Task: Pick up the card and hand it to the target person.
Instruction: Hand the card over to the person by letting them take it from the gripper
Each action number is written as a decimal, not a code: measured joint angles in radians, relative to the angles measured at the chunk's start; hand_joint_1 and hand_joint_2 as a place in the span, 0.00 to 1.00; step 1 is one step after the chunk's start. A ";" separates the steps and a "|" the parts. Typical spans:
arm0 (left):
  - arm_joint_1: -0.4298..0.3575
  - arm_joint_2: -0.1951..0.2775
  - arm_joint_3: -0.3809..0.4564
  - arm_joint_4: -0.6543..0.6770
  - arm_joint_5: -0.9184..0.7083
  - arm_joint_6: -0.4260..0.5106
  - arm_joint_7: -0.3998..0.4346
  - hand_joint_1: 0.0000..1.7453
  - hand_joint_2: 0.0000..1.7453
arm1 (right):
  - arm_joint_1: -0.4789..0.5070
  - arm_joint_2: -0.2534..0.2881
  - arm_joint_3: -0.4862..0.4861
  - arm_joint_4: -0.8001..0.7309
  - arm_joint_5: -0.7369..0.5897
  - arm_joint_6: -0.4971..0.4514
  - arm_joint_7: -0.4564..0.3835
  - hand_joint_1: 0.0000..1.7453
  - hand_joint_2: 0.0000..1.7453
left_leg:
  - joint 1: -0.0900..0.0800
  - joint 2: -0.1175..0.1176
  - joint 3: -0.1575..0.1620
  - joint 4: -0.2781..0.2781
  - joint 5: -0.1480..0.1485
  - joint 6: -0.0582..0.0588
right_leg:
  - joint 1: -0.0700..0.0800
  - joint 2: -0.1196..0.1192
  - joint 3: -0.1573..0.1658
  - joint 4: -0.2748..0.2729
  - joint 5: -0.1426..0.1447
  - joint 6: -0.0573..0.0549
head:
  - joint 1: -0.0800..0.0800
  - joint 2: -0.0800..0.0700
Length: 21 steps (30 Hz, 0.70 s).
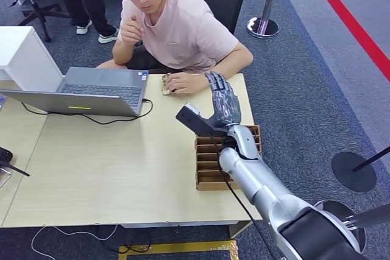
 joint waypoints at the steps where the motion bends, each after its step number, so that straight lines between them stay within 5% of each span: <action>1: 0.000 0.000 0.000 0.000 0.000 0.000 0.002 0.00 0.00 | -0.005 -0.006 -0.015 -0.005 -0.028 0.015 -0.003 0.00 1.00 | 0.000 0.000 0.000 0.000 0.000 0.000 | 0.000 0.000 0.000 0.000 0.000 0.000 | 0.000 0.000; 9: 0.001 0.001 0.000 0.000 0.006 0.007 0.011 0.00 0.00 | -0.034 -0.095 -0.202 -0.052 -0.258 0.131 -0.043 0.00 1.00 | 0.000 -0.001 -0.001 0.002 0.000 0.001 | 0.000 -0.001 0.000 -0.001 0.001 0.002 | 0.000 0.000; 21: 0.002 0.034 0.004 0.000 0.047 0.036 0.032 0.00 0.00 | -0.016 -0.294 -0.508 -0.052 -0.427 0.231 -0.094 0.00 1.00 | -0.001 -0.002 -0.003 0.002 -0.001 0.002 | -0.001 -0.003 -0.001 -0.002 0.001 0.002 | 0.000 0.000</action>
